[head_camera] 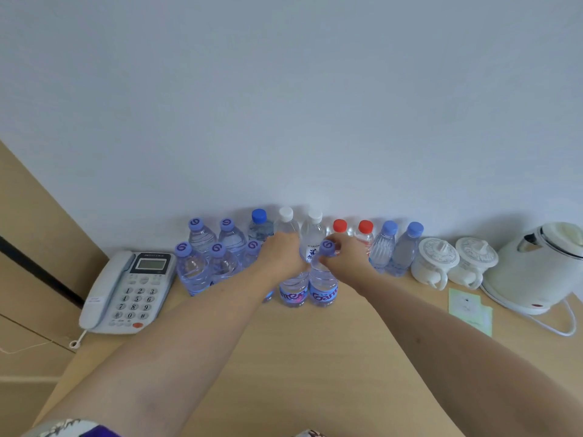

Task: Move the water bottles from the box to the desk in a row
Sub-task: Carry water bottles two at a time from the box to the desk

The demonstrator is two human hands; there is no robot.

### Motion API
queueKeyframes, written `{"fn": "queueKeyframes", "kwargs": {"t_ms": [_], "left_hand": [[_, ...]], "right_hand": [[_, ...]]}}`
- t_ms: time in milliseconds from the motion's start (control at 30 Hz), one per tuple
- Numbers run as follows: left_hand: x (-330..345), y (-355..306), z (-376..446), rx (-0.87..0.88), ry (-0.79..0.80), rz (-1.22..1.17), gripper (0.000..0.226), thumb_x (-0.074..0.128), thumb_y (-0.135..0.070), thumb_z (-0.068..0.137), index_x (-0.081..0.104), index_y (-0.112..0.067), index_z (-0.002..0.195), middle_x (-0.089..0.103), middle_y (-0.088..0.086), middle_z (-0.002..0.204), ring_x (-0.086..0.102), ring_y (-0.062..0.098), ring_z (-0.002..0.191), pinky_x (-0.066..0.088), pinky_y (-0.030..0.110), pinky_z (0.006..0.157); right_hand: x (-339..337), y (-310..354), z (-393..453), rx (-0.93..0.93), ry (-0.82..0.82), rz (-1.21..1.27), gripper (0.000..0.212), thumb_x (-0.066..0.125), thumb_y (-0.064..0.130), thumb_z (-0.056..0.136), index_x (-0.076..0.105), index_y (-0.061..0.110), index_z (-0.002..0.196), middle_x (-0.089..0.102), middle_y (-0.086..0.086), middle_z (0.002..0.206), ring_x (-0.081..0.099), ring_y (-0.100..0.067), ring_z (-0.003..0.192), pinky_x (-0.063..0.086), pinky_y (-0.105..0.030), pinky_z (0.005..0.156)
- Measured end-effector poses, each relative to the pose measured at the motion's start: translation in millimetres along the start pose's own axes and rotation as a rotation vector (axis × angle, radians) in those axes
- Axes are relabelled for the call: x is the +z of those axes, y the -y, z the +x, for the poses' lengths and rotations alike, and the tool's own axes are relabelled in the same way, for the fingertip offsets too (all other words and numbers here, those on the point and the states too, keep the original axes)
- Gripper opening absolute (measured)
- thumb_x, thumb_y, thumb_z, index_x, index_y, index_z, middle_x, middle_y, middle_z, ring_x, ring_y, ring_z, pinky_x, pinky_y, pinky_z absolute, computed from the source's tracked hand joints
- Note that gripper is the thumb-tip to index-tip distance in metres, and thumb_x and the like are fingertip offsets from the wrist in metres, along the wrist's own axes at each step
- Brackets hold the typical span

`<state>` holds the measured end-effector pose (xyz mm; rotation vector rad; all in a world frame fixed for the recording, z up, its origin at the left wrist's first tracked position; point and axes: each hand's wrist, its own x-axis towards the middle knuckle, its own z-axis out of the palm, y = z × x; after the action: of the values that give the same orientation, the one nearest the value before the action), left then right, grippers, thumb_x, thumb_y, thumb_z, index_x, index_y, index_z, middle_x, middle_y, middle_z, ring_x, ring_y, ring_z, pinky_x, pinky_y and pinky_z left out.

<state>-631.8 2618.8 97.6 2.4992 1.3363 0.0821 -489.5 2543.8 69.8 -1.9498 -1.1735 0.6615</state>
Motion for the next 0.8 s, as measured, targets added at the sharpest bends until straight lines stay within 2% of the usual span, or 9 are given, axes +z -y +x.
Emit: {"fn": "queueKeyframes", "kwargs": {"t_ms": [67,133,200,333,500,600,700,767,800], "left_hand": [[-7,2,2,0.028,0.043,0.030,0.025,0.074,-0.024,0.083,0.063,-0.005,0.096,0.069,0.014,0.098,0.066,0.034,0.093,0.051,0.035,0.072],[-10,4,2,0.053,0.035,0.039,0.025,0.076,-0.023,0.080,0.064,-0.004,0.090,0.068,0.013,0.093,0.066,0.034,0.090,0.052,0.036,0.071],[-10,5,3,0.042,0.009,0.040,0.030,0.081,-0.028,0.077,0.057,-0.010,0.079,0.061,0.009,0.082,0.065,0.032,0.084,0.047,0.035,0.064],[-3,10,8,-0.004,-0.039,0.044,0.050,0.082,-0.044,0.079,0.044,-0.017,0.064,0.043,-0.001,0.062,0.061,0.030,0.076,0.038,0.032,0.060],[-2,9,12,-0.027,-0.047,0.042,0.053,0.079,-0.052,0.081,0.043,-0.019,0.059,0.043,-0.001,0.059,0.057,0.026,0.068,0.038,0.031,0.059],[-8,6,12,-0.018,0.002,0.049,0.042,0.084,-0.037,0.078,0.051,-0.014,0.068,0.051,0.003,0.068,0.054,0.025,0.069,0.039,0.030,0.057],[-16,3,14,0.027,0.039,0.092,0.019,0.075,-0.013,0.079,0.064,-0.006,0.093,0.066,0.012,0.093,0.067,0.031,0.090,0.049,0.034,0.067],[-18,5,15,0.043,0.026,0.128,0.017,0.073,-0.011,0.077,0.056,-0.010,0.076,0.063,0.011,0.084,0.068,0.033,0.090,0.048,0.034,0.065],[-18,5,15,0.034,0.025,0.142,0.029,0.074,-0.012,0.076,0.047,-0.012,0.067,0.056,0.009,0.075,0.067,0.033,0.087,0.046,0.033,0.063]], "right_hand": [[2,1,1,-0.005,-0.019,0.007,0.022,0.073,0.003,0.082,0.069,0.012,0.102,0.066,0.000,0.088,0.059,-0.017,0.082,0.041,-0.010,0.055],[5,2,2,-0.014,-0.030,0.000,0.022,0.072,0.004,0.082,0.070,0.010,0.104,0.068,-0.004,0.092,0.060,-0.019,0.084,0.042,-0.016,0.062],[9,2,2,-0.028,-0.035,0.001,0.023,0.071,0.005,0.085,0.068,0.008,0.107,0.069,-0.007,0.097,0.060,-0.020,0.087,0.042,-0.020,0.067],[8,3,2,-0.048,-0.006,-0.029,0.024,0.068,0.007,0.088,0.065,0.008,0.112,0.065,-0.005,0.098,0.057,-0.019,0.086,0.039,-0.016,0.064],[7,3,2,-0.038,0.009,-0.019,0.027,0.070,0.008,0.089,0.064,0.009,0.116,0.067,-0.007,0.105,0.060,-0.022,0.092,0.042,-0.026,0.076],[6,3,3,-0.023,0.021,-0.006,0.027,0.070,0.008,0.089,0.064,0.010,0.115,0.067,-0.006,0.104,0.059,-0.021,0.090,0.043,-0.027,0.076],[4,5,5,0.013,0.022,0.040,0.025,0.072,0.004,0.084,0.068,0.009,0.108,0.067,-0.006,0.100,0.059,-0.017,0.086,0.045,-0.021,0.068],[3,6,6,0.012,0.044,0.035,0.025,0.073,0.002,0.083,0.069,0.008,0.107,0.068,-0.005,0.100,0.058,-0.008,0.081,0.043,-0.013,0.062],[3,6,7,0.005,0.056,0.028,0.025,0.074,0.002,0.083,0.069,0.008,0.107,0.068,-0.004,0.100,0.057,-0.004,0.081,0.042,-0.011,0.061]]}}
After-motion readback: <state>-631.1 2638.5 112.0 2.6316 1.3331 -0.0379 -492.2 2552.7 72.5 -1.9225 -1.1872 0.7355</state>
